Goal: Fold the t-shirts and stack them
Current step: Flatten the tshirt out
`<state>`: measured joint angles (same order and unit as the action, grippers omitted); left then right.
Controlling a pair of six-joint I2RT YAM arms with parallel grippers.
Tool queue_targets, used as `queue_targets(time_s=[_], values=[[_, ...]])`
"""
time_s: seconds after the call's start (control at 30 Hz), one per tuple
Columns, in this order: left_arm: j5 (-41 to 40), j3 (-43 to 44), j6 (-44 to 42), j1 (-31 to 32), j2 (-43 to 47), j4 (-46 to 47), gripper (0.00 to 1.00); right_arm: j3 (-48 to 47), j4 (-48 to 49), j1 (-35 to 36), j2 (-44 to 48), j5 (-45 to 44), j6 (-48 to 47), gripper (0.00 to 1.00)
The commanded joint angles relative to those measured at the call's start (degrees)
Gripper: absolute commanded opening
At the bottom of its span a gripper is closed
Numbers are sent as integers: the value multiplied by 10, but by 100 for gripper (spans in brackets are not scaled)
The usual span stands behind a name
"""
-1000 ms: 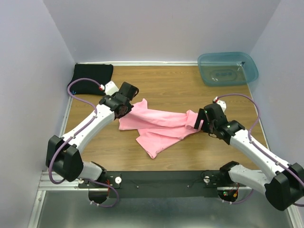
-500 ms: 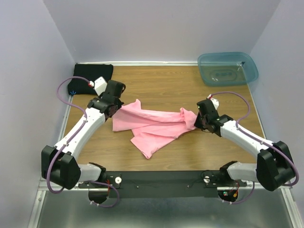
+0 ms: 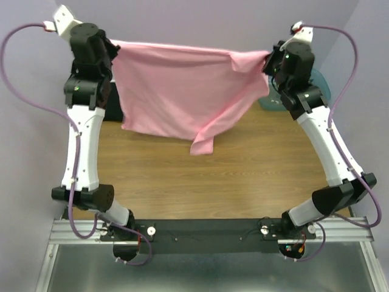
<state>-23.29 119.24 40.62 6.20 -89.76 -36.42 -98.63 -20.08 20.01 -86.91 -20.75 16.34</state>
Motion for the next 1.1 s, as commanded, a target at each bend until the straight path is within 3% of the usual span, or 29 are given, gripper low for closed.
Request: queue_targets(time_s=[0.0, 0.1, 0.2, 0.47, 0.6, 0.7, 0.8, 0.9, 1.07], values=[[11, 13, -29, -6, 67, 37, 0, -99, 7, -2, -2, -36, -91, 1], [28, -89, -39, -6, 139, 135, 0, -80, 9, -3, 31, -10, -99, 1], [61, -255, -51, -6, 246, 203, 0, 3, 28, -2, 89, 15, -95, 1], [120, -550, 6, -5, 396, 114, 0, 296, 28, -3, 283, 30, -29, 1], [181, -758, 70, -4, 459, 87, 0, 477, -18, -3, 407, 47, 112, 8], [230, -842, 94, -4, 482, 76, 0, 588, -69, -2, 471, 78, 267, 9], [268, -870, 108, -3, 491, 71, 0, 671, -108, -2, 510, 106, 401, 9], [263, -885, 107, -3, 491, 66, 0, 722, -122, -2, 540, 107, 462, 9], [260, -897, 110, -3, 470, 73, 0, 738, -146, -3, 526, 78, 469, 13]])
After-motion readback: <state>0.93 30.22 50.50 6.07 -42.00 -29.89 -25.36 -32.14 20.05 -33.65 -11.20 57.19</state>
